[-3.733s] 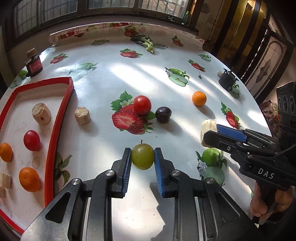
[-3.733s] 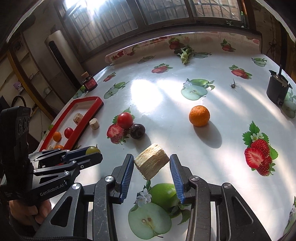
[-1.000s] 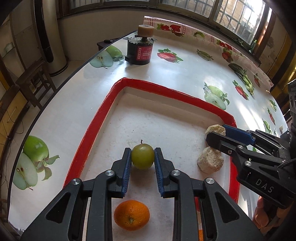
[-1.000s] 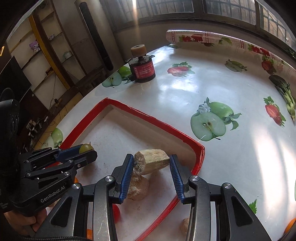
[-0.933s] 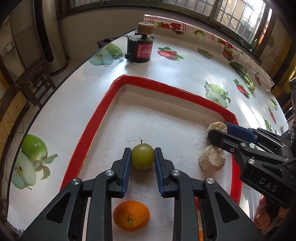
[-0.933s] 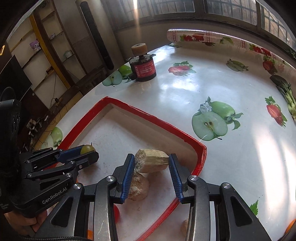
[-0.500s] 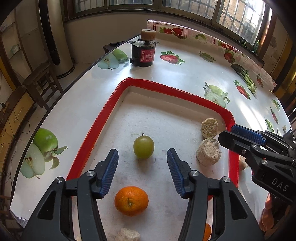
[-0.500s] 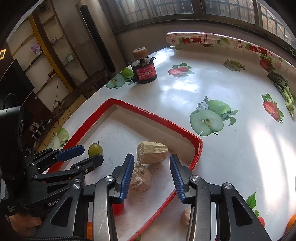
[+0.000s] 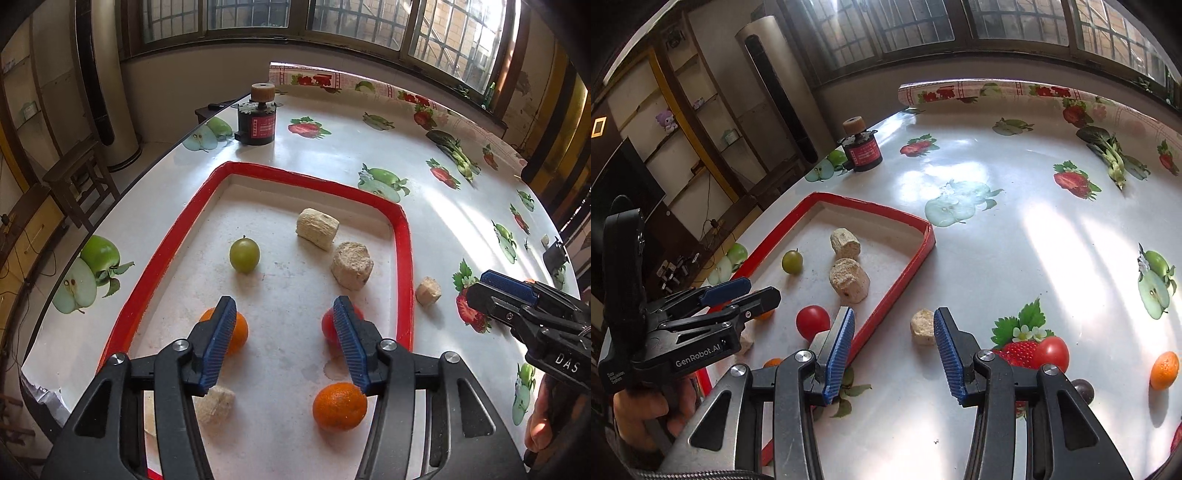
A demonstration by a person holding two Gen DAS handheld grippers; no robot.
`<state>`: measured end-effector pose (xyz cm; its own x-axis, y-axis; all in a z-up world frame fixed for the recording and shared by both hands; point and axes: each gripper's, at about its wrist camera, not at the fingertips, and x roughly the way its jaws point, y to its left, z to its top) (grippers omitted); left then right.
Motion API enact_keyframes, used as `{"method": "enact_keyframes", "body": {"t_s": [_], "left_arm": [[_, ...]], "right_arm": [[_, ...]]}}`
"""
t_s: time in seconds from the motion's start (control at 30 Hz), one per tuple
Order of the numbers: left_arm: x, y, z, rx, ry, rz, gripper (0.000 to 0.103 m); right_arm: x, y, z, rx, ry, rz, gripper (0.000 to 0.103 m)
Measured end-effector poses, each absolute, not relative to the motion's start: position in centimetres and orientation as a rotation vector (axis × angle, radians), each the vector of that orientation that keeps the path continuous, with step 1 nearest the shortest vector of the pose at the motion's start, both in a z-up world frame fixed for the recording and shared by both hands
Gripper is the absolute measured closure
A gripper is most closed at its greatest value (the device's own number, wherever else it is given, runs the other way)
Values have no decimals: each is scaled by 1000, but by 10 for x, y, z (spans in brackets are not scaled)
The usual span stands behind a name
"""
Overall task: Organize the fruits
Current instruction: 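Move both open tools back toward the dark plum and red tomato on the table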
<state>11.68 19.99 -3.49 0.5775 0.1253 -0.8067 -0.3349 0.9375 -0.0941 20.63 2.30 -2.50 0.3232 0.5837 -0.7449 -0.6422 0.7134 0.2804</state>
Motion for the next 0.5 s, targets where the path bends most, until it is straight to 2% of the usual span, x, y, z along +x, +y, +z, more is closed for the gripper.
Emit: {"method": "enact_keyframes", "body": {"t_s": [0.5], "left_arm": [[105, 158, -18, -224, 891, 203, 50]], "right_arm": [[193, -80, -25, 17, 929, 663, 53]]}}
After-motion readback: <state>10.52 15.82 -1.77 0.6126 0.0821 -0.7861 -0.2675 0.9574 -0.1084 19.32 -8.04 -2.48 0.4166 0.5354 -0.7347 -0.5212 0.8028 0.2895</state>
